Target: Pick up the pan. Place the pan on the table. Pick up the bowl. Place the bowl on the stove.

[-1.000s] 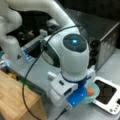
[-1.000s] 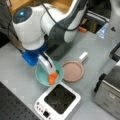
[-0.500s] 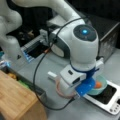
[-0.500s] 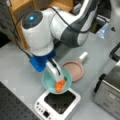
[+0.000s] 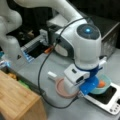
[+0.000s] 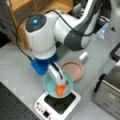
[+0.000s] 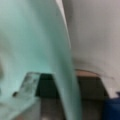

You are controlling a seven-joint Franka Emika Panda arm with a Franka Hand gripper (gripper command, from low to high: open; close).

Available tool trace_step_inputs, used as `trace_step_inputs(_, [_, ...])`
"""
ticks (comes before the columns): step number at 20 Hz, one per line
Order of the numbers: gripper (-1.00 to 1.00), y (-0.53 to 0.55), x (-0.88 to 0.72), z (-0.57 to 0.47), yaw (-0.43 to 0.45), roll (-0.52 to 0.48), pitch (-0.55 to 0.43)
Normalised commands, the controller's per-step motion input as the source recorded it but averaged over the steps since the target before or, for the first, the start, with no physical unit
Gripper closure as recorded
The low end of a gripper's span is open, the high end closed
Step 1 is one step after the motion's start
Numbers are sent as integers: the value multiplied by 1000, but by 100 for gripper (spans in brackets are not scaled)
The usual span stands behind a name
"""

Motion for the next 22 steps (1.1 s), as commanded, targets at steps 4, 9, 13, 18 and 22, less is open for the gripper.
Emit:
trace_step_inputs(4, [100,205,109,-126,19,-158,-47])
trace_step_inputs(9, [100,137,67,-62,79,-176,-46])
trace_step_inputs(13, [100,57,24,-81,83,-192,-57])
trace_step_inputs(18, [100,2,30,-156,90,-213,-59])
trace_step_inputs(22, [100,-31,49,-178,126,-237,-59])
